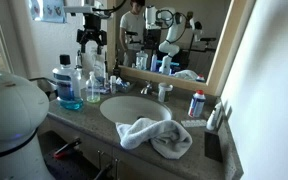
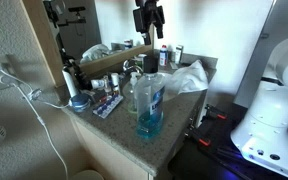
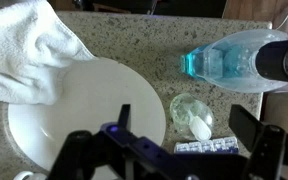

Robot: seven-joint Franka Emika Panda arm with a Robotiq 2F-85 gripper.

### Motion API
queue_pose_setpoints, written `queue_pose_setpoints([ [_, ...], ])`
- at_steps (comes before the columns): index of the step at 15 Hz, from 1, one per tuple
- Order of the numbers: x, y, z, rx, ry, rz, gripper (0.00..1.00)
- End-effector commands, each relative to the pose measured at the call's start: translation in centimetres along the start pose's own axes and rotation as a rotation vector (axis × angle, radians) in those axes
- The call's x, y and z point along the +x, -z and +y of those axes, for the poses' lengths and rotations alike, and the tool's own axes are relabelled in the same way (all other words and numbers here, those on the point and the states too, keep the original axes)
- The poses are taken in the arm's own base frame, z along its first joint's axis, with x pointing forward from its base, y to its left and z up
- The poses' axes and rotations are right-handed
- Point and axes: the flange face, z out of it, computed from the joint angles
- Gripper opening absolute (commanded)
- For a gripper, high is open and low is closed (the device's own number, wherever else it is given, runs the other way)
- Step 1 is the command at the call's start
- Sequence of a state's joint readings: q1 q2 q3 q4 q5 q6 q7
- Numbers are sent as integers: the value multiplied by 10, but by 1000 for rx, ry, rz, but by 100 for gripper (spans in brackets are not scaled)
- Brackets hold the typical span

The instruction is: Move the white object near the white tube to the left

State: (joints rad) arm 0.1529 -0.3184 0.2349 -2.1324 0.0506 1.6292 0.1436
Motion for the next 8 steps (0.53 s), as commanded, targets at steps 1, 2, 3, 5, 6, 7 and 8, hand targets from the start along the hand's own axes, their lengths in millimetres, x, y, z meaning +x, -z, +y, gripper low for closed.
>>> queue_pose_setpoints([
  [1,0,1,0,0,0,-1,100],
  [2,0,1,0,0,0,-1,100],
  [3,0,1,0,0,0,-1,100],
  [5,4,-8,28,2,-98,16,100],
  [6,5,-17,57,5,-180,10,100],
  [7,6,-26,79,6,-228,10,100],
  [8,5,-36,109,12,-282,9,100],
])
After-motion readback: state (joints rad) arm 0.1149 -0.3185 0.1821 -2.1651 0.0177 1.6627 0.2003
